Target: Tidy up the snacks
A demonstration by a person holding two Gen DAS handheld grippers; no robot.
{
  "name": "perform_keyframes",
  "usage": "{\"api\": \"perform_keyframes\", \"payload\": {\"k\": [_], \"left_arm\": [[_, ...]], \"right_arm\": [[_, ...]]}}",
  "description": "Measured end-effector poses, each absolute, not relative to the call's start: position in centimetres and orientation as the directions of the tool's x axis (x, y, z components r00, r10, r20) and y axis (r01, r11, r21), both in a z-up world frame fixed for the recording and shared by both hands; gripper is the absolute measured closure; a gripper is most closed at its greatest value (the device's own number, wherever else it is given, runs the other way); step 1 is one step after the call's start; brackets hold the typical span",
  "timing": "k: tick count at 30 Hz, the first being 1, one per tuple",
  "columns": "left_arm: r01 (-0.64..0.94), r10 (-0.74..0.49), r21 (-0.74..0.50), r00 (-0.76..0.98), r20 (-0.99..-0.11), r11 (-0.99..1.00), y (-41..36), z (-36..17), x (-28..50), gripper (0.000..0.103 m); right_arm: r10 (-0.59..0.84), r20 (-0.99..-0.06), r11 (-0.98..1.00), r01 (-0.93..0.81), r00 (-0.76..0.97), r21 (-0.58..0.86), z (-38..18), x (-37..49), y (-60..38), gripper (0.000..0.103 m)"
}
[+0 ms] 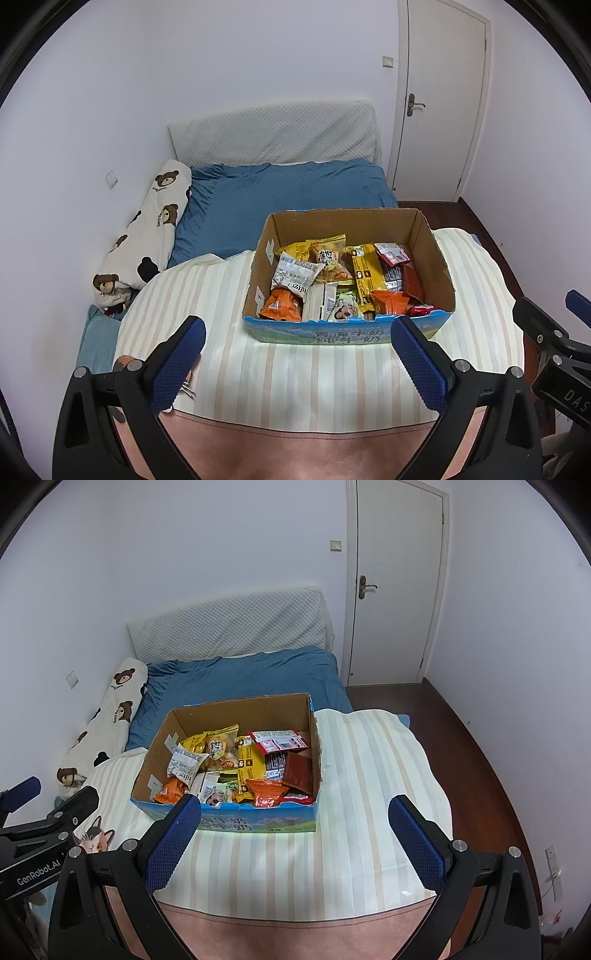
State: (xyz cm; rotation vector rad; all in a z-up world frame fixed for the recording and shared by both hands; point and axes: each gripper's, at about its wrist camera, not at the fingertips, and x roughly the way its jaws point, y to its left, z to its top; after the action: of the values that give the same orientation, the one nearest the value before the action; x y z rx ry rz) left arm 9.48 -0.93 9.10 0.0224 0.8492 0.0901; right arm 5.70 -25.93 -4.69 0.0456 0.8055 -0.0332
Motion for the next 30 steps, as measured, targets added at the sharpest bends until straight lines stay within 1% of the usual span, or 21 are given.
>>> {"api": "perform_keyframes", "payload": {"k": [30], "left_arm": [[-0.063, 0.086, 0.06, 0.661, -0.745, 0.996, -1.08, 9.48, 9.33, 0.0]], "right_arm": [[-0.008, -0.726, 0.999, 0.045, 0.687, 0.031, -4.99, 5.36, -26.22, 0.0]]}}
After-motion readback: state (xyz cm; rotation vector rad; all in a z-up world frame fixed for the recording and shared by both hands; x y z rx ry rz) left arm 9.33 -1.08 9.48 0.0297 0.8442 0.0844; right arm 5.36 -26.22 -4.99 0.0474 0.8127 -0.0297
